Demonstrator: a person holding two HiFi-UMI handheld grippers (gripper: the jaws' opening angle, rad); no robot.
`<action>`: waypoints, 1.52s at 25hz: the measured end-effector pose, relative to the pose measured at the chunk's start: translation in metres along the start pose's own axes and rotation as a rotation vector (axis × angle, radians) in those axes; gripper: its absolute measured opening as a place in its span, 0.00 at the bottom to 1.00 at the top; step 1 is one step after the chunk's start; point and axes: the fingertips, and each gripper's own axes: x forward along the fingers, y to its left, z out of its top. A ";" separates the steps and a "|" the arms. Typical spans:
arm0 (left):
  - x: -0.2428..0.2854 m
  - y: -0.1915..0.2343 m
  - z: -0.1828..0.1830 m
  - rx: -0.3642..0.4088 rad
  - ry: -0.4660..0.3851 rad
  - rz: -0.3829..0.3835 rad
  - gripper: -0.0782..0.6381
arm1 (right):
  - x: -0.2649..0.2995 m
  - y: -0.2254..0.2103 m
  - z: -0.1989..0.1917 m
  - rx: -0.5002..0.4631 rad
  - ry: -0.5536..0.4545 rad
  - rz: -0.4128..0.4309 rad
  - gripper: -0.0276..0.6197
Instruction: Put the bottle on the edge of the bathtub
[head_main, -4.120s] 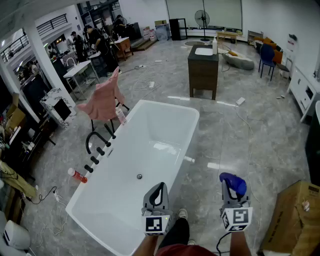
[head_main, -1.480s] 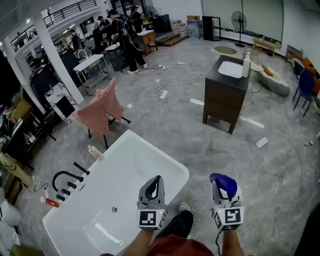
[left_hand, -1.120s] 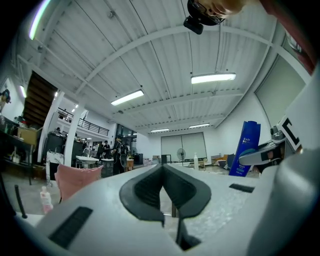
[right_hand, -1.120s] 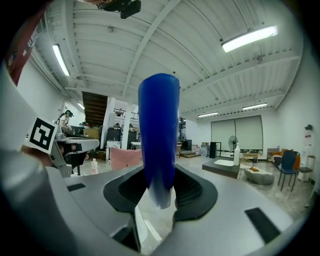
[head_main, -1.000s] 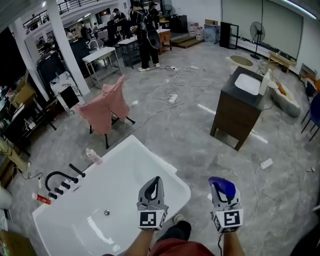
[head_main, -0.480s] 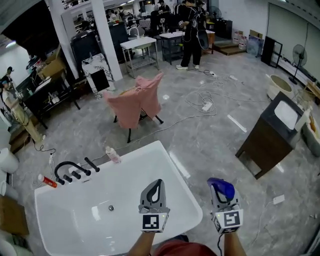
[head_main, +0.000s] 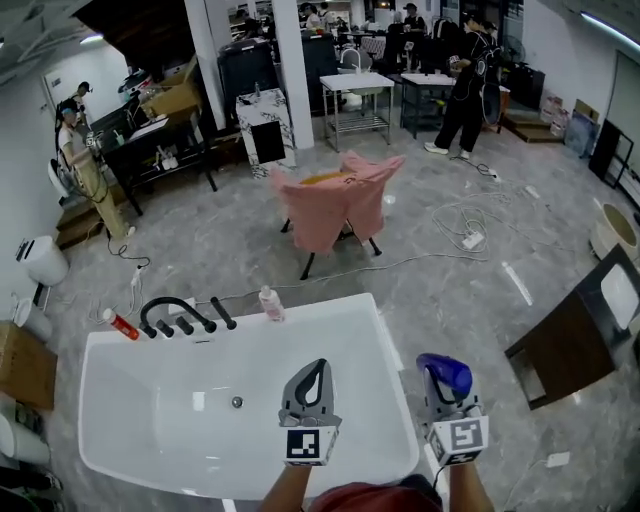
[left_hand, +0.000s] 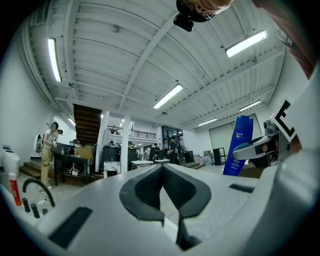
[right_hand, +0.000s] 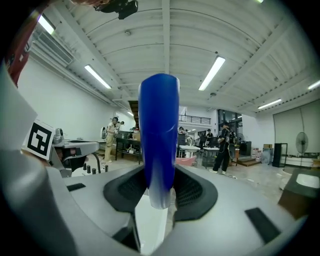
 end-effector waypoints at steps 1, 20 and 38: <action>0.000 0.008 -0.002 0.002 0.004 0.019 0.12 | 0.008 0.005 0.001 -0.006 -0.002 0.020 0.28; 0.039 0.062 -0.077 0.002 0.116 0.416 0.12 | 0.179 0.010 -0.037 -0.054 0.047 0.429 0.28; 0.078 0.057 -0.195 -0.033 0.273 0.758 0.12 | 0.303 0.042 -0.204 -0.112 0.269 0.802 0.28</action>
